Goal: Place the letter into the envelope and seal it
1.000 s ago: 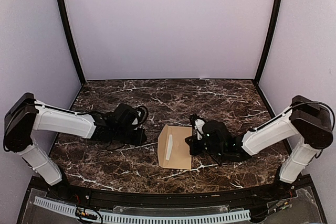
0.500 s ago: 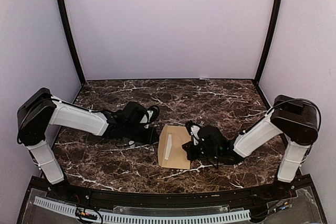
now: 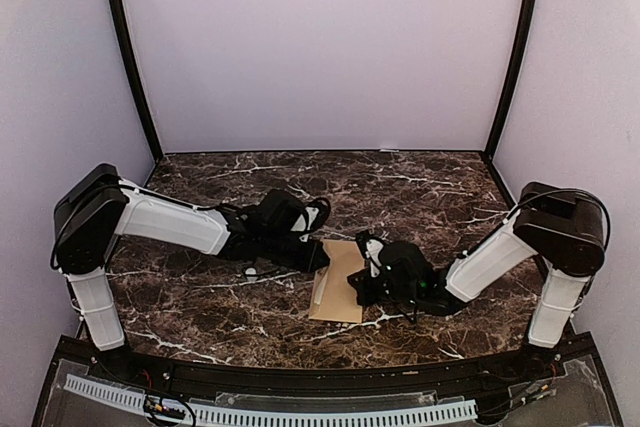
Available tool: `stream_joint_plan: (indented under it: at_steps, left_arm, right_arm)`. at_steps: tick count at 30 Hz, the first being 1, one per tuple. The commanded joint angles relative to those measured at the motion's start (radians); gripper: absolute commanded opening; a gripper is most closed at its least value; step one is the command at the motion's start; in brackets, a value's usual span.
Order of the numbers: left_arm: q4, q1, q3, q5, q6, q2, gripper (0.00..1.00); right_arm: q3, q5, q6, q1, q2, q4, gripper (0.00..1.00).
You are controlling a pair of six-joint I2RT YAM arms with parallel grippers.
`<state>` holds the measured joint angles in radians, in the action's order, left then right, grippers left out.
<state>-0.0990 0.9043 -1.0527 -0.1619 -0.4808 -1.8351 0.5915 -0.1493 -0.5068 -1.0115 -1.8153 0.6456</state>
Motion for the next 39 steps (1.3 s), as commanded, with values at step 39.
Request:
stream_joint_plan:
  at_steps: [39]
  left_arm:
    - [-0.03, 0.085, 0.024, 0.218, -0.079, -0.071, 0.0]
  right_arm:
    - [0.113, 0.267, 0.004, 0.078, -0.013, 0.038, 0.0]
